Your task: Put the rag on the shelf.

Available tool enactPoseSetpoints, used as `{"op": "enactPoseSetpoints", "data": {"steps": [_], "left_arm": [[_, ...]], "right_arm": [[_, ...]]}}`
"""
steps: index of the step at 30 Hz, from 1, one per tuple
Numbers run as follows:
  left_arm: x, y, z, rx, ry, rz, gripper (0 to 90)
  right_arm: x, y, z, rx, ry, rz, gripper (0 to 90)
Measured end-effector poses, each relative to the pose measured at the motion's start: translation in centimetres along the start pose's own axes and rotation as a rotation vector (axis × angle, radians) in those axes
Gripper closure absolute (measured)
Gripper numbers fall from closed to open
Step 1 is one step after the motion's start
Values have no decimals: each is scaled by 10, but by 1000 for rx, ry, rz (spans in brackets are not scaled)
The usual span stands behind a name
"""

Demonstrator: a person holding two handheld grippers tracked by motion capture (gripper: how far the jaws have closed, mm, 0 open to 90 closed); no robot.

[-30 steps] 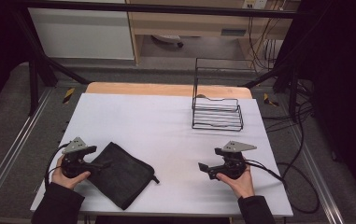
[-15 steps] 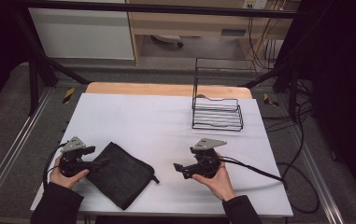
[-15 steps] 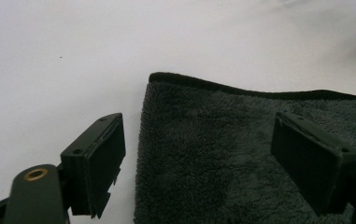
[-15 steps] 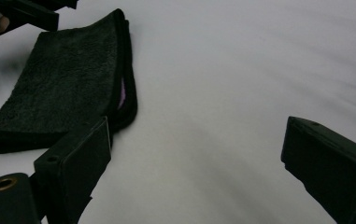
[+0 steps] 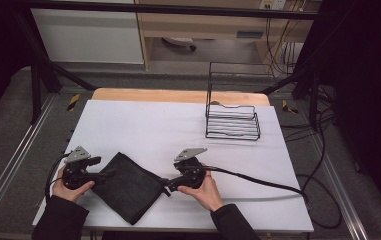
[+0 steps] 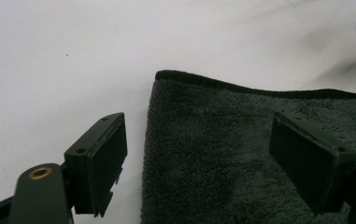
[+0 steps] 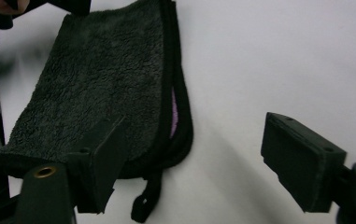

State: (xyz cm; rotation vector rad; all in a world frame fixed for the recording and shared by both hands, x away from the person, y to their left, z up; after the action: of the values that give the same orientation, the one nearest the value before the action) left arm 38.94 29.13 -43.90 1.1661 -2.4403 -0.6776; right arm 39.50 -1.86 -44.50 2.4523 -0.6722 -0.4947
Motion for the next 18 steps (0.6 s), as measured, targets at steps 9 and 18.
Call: {"op": "enactPoseSetpoints", "data": {"steps": [9, 18], "left_arm": [[0, 0, 0, -3, 0, 2, 191], [0, -1, 0, -3, -4, 2, 192]], "right_arm": [[-6, -29, 5, -73, 3, -34, 396], [-10, -34, 11, -99, -22, -74, 510]]}}
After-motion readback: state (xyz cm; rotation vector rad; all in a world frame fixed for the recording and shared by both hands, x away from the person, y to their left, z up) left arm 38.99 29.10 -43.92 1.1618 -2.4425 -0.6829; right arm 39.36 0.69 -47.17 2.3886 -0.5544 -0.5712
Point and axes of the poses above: each handheld gripper's, and its own axes: y roughly backward along the jaws, z roughly out of its underside, x roughly to its right, the point moved 3 cm from there along -y, roughly forward along the jaws, and after that the axes turned 3 degrees about x, right-handed, at the moved point
